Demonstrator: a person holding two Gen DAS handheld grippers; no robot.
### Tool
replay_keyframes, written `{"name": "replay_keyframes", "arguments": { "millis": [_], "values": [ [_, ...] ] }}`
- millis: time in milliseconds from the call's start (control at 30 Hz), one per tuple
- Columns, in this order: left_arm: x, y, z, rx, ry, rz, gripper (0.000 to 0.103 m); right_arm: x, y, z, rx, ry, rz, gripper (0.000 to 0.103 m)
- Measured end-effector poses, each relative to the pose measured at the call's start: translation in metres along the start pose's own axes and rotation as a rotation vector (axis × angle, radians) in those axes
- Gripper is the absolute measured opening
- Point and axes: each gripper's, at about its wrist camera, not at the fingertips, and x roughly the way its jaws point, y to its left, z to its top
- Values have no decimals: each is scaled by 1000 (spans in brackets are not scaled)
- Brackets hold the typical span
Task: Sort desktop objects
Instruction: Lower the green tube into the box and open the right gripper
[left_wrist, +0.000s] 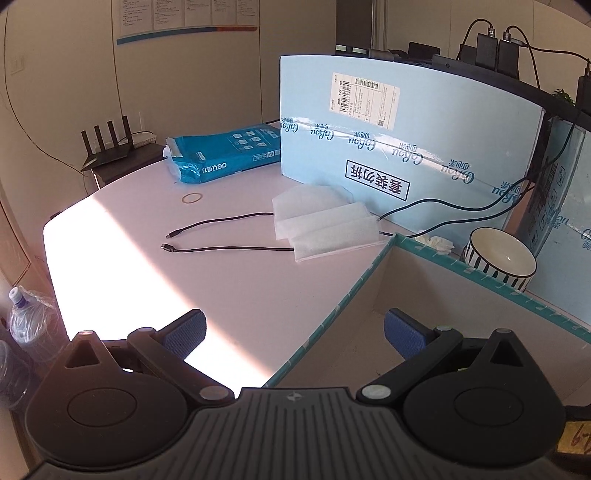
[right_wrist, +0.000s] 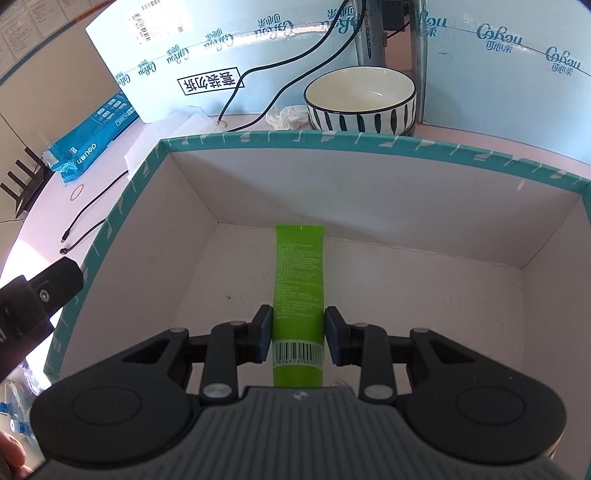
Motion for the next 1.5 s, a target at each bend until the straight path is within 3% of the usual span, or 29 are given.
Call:
{"name": "replay_keyframes", "arguments": {
  "millis": [233,800,900,967,1000,1300,1500],
  "values": [
    [1,-1,0,-6,7,-5,103,5,-2,2,17,52,14,34],
    [2,-2,-2,4,19,-2,103,0,-6,1,39,44,39,40],
    [2,-2,-2,5,21,-1,103,-1,-6,1,39,35,42,46],
    [2,-2,-2,8,22,0,103,-3,-6,0,35,20,44,62],
    [2,-2,-2,9,22,0,103,-5,-5,0,33,9,45,64],
    [-1,-4,-4,18,17,-4,103,-15,-4,-5,26,-81,42,67],
    [-1,-3,-3,18,12,-1,103,-22,-7,-7,8,-130,-19,83]
  ]
}}
